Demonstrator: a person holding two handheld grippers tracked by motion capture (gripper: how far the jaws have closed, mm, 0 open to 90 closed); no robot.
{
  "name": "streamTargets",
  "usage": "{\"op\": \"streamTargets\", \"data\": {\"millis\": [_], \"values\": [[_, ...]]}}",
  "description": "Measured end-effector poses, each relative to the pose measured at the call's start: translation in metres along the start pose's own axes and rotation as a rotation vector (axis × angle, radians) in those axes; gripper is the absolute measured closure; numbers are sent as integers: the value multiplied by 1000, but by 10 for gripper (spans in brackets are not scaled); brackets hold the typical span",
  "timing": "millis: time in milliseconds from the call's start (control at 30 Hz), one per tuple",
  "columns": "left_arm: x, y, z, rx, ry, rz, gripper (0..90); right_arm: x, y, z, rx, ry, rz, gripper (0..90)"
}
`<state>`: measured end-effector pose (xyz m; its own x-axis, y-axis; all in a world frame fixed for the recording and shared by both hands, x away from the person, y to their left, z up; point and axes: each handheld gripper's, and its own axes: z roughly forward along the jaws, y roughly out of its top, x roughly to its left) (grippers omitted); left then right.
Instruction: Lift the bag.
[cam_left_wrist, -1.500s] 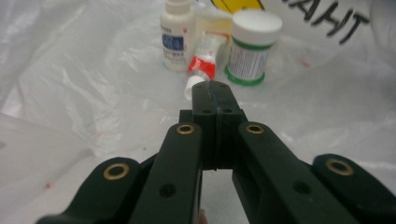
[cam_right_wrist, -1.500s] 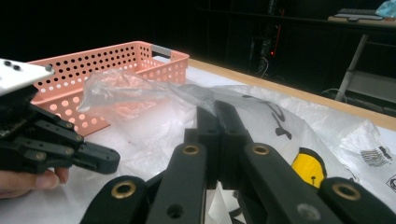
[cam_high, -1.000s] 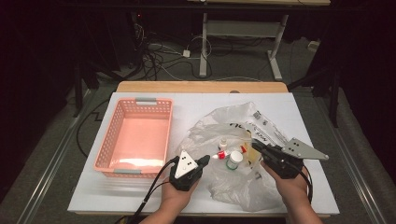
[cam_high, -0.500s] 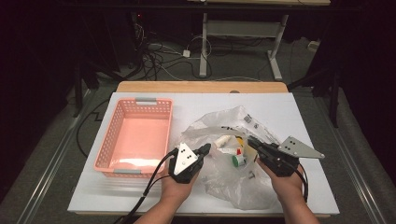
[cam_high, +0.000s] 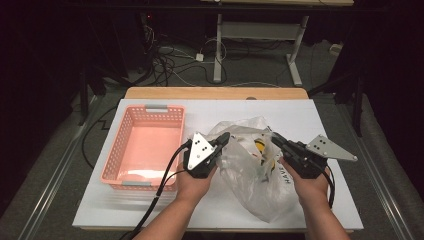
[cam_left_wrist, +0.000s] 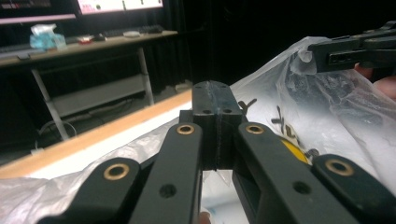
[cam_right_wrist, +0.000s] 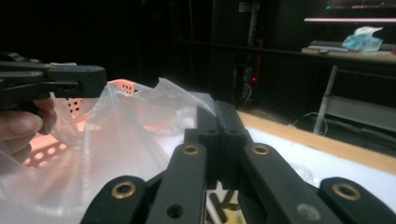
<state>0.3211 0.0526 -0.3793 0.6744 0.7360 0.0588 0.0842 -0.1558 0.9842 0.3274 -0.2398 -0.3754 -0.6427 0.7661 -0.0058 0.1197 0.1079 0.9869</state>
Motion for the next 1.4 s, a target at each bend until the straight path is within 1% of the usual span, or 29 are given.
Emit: {"op": "streamTargets", "data": {"millis": [67,100,133,167,200,233,300,367,400,433,500,667,700,800,833,933,967,1067,1167,1267,1300,1333,1367,1400], "values": [[2,7,1,-21,-1,-1,884,-1,5,3,-9,-2,1,900],[4,11,2,-31,0,-3,884,-2,6,5,-13,-2,-13,900],[5,14,1,-36,-1,-6,884,-2,8,7,-13,1,-4,900],[6,18,2,-44,0,-9,884,-2,10,9,-12,4,-7,900],[7,21,2,-48,1,-6,884,0,12,12,-20,1,-1,900],[8,25,2,-53,1,-2,883,0,14,13,-22,4,-9,900],[8,31,3,-58,0,0,884,1,18,16,-30,3,-11,900],[9,37,4,-69,2,7,883,3,23,19,-48,1,-18,900],[10,40,4,-75,2,6,884,4,25,20,-53,-1,-11,900],[10,42,4,-79,3,6,883,4,27,21,-58,-3,-16,900],[11,48,4,-88,5,12,884,5,32,23,-73,-7,-5,900],[15,61,3,-120,10,16,884,4,44,24,-107,-16,-17,900],[16,65,4,-127,12,16,883,3,47,23,-116,-20,-13,900],[18,78,5,-142,19,32,884,-2,58,21,-133,-35,-22,900],[18,83,5,-146,22,41,884,-4,62,21,-143,-41,-12,900],[19,97,7,-163,31,66,883,-9,74,16,-163,-56,-23,900],[20,102,8,-168,33,69,884,-10,79,15,-175,-60,-22,900],[20,116,11,-183,38,78,884,-14,89,12,-186,-73,-31,900],[19,128,16,-184,40,96,883,-17,101,10,-197,-84,-39,900],[19,136,22,-187,42,95,883,-22,111,10,-207,-97,-36,900],[19,137,24,-187,35,88,883,-23,113,10,-209,-101,-33,900],[18,138,27,-179,27,89,884,-25,116,10,-213,-106,-35,900],[17,138,30,-171,25,98,884,-26,118,9,-215,-108,-38,900],[16,138,33,-168,26,98,883,-28,120,9,-216,-111,-39,900]]}}
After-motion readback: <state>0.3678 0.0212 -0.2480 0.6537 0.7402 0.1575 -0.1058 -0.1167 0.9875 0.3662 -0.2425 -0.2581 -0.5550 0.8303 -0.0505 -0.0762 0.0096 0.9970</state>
